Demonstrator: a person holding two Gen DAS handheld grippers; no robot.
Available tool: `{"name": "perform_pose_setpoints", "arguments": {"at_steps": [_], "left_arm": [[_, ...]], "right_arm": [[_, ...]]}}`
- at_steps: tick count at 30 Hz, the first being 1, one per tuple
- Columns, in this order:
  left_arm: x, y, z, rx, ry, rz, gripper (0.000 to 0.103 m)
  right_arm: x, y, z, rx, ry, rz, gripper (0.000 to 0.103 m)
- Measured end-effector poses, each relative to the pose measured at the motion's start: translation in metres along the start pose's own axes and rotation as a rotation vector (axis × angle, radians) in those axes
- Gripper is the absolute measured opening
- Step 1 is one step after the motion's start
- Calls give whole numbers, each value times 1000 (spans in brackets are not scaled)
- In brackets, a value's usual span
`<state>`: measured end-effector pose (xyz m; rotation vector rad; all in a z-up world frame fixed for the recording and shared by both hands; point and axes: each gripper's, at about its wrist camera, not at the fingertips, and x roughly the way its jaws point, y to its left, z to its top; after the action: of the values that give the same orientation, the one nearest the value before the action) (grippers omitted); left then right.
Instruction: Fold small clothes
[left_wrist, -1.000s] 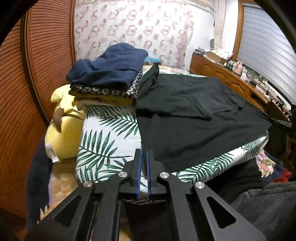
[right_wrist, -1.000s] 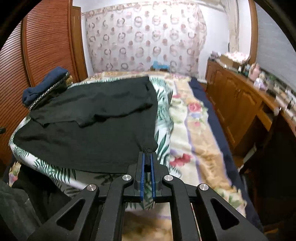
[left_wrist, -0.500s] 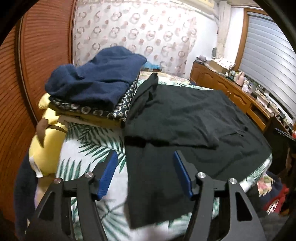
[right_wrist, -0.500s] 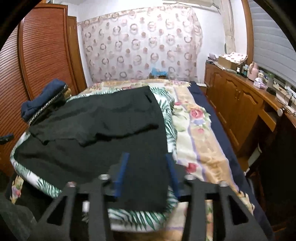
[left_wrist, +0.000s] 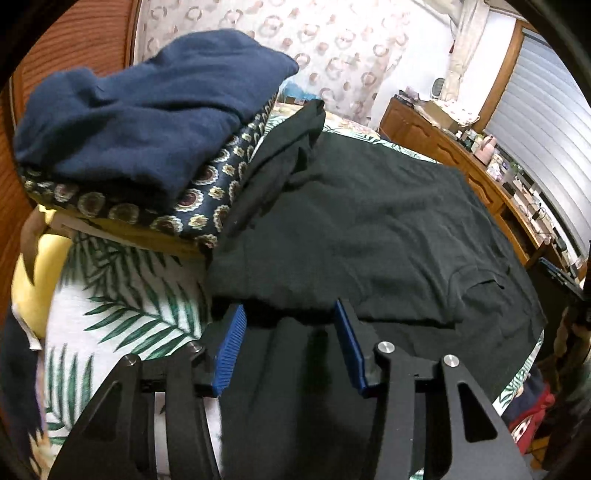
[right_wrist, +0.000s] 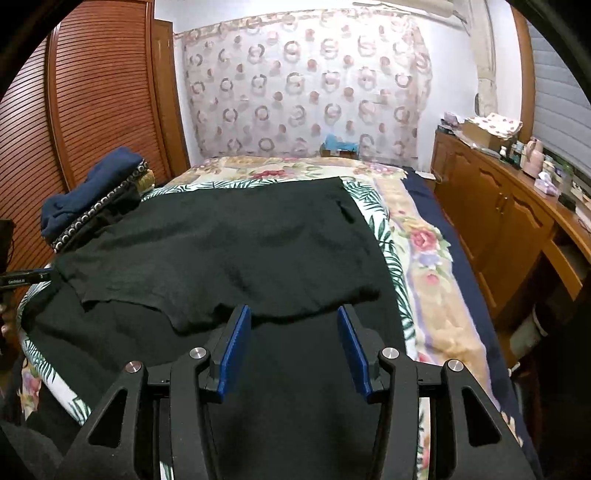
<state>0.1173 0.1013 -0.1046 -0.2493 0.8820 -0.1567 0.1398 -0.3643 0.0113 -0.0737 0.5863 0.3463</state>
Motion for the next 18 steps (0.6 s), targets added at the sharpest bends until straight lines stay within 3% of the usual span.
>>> {"name": "perform_pose_setpoints", "arguments": {"at_steps": [5,10,18], "left_arm": [[4,3,8,-25,-10,-26,50],[7,2,10,-11,-19,-35,29],[14,-4,15,30,-21,-13,23]], "right_arm": [[5,-7,2,2,24,14,51],[13,-13,8,14,64,34,51],[36,-33,18,83,161,64,51]]}}
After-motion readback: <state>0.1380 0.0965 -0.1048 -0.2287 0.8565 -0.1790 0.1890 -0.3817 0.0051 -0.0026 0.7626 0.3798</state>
